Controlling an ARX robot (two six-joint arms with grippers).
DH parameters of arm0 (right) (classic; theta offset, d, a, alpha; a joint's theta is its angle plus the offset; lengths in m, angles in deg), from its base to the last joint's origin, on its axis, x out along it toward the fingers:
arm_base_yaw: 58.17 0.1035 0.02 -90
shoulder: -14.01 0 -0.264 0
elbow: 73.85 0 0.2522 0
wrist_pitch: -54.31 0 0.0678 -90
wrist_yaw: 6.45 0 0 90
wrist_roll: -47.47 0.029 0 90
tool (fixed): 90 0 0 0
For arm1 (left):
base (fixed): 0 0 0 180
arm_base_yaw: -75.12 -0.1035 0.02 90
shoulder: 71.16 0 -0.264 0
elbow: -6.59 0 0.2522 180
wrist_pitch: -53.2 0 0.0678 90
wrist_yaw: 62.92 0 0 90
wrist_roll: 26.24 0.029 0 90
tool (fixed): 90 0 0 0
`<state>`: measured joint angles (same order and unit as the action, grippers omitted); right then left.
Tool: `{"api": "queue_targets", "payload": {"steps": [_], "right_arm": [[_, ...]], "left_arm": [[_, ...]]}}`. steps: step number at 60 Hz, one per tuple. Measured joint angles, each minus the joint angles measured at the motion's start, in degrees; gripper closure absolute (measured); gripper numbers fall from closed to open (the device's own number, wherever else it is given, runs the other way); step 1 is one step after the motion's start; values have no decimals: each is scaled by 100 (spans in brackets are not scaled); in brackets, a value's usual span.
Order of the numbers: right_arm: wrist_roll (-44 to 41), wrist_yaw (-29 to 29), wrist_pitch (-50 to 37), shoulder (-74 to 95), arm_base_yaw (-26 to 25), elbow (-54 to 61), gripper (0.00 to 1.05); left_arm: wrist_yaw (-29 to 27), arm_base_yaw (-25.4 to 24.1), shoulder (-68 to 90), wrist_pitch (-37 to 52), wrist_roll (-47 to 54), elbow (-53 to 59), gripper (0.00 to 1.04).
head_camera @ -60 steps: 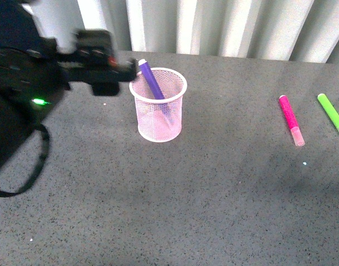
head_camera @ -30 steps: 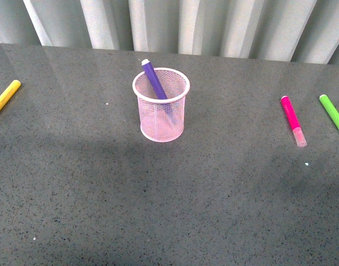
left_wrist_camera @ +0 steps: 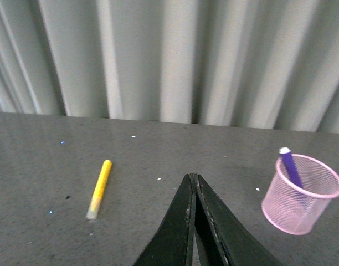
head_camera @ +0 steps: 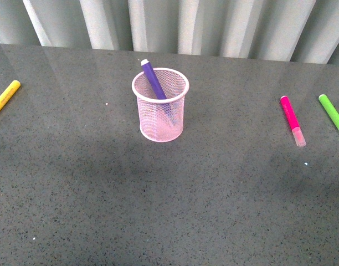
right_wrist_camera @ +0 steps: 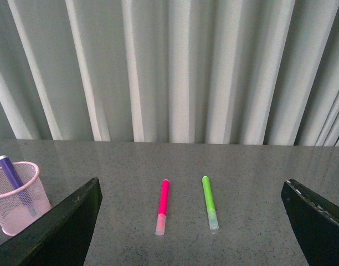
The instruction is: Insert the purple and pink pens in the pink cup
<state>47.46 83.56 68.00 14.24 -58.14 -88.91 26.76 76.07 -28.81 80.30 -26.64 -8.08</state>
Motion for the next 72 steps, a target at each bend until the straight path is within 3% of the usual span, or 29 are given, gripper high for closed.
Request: {"api": "queue_targets", "payload": {"steps": [39, 69, 72], "right_arm": [[0, -2, 0, 0, 0, 0, 7], [0, -2, 0, 0, 0, 0, 7], [0, -2, 0, 0, 0, 0, 7]], "left_arm": [[17, -83, -2350, -2184, 0, 44, 101], [20, -83, -3270, -3099, 0, 44, 101], [17, -83, -3644, -3615, -2, 42, 101]]}}
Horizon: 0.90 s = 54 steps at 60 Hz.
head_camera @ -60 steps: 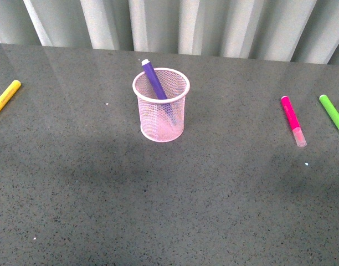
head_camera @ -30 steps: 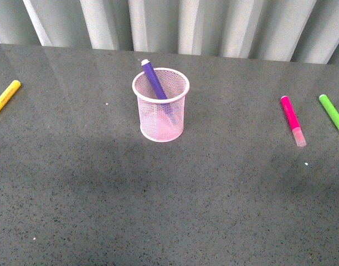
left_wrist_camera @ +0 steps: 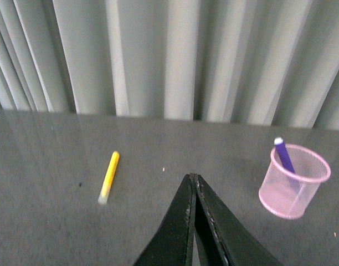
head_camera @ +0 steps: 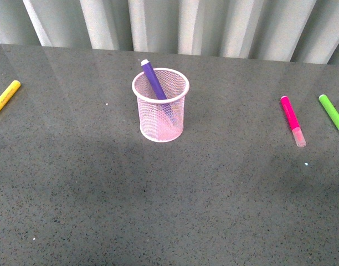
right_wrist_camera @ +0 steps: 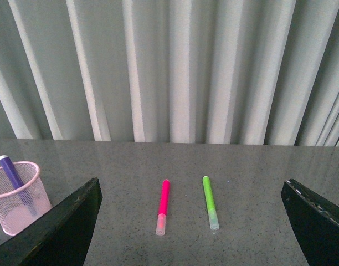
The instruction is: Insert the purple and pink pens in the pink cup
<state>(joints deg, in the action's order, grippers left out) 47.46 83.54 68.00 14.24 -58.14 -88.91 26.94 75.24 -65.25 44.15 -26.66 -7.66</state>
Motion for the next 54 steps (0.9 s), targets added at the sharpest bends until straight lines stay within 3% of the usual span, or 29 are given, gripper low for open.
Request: {"api": "queue_targets", "payload": {"steps": [4, 22, 54], "right_arm": [[0, 2, 0, 0, 0, 0, 7], [0, 0, 0, 0, 0, 0, 7], [2, 7, 2, 2, 0, 0, 7]], "left_arm": [[7, 0, -437, -428, 2, 0, 101], [11, 0, -568, -468, 0, 0, 98], [11, 0, -568, -468, 9, 0, 5]]}}
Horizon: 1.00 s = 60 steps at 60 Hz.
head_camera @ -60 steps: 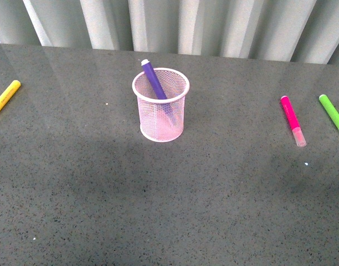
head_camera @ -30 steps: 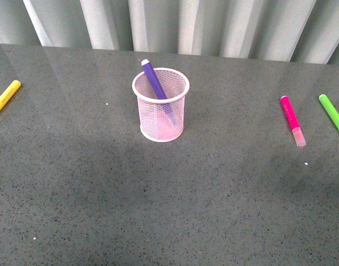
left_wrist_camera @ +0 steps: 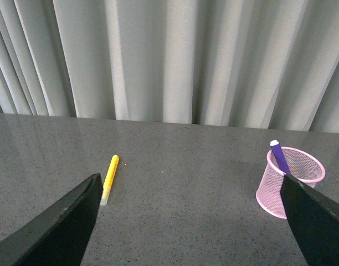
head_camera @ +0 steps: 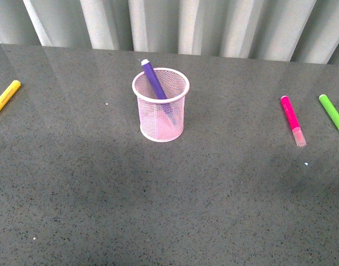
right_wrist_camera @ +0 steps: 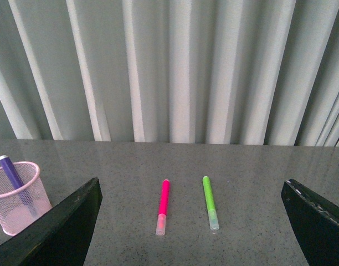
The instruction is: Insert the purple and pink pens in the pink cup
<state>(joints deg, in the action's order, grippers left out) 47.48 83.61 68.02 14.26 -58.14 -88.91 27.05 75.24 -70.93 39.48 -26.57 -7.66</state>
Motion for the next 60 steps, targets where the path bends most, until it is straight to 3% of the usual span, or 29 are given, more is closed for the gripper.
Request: {"api": "queue_targets", "payload": {"steps": [5, 7, 19, 26, 40, 60], "right_arm": [[35, 953, 507, 584, 131, -219, 7], [17, 1093, 393, 1001, 55, -256, 7], [-623, 28, -1241, 4402, -758, -758, 7], [-758, -245, -1370, 6166, -942, -1482, 7], [-402, -240, -1309, 8397, -782, -3115, 7], [72, -13, -680, 10063, -216, -4865, 7]], "left_arm": [[0, 0, 0, 0, 7, 0, 7], [-7, 0, 0, 0, 7, 0, 7], [0, 0, -2, 0, 7, 0, 7], [-9, 0, -2, 0, 7, 0, 7], [-2, 0, -4, 0, 7, 0, 7], [-2, 0, -4, 0, 7, 0, 7]]}}
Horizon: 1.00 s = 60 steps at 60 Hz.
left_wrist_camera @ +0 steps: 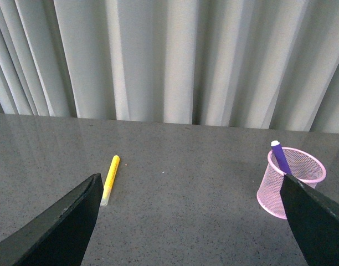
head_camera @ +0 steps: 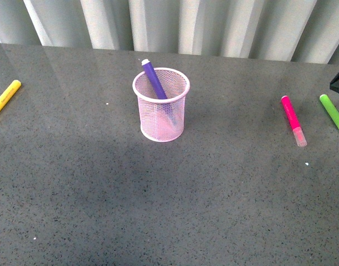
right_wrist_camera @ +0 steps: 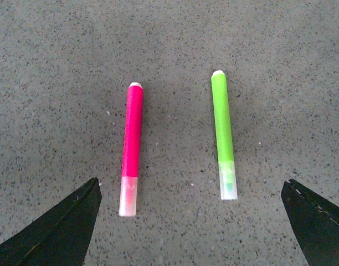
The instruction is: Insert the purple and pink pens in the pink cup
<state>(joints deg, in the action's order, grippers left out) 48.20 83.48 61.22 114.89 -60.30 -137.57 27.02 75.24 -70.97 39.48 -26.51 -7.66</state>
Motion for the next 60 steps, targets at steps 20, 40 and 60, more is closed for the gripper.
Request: {"api": "queue_targets", "payload": {"steps": [20, 40, 60], "right_arm": [[389, 251, 234, 1237, 396, -905, 7], [516, 291, 374, 1884, 560, -1506, 7], [514, 299, 431, 2251, 501, -1906, 7]], "left_arm": [[0, 0, 0, 0, 0, 0, 7], [0, 0, 2, 0, 0, 0, 7], [0, 0, 0, 0, 0, 0, 7]]}}
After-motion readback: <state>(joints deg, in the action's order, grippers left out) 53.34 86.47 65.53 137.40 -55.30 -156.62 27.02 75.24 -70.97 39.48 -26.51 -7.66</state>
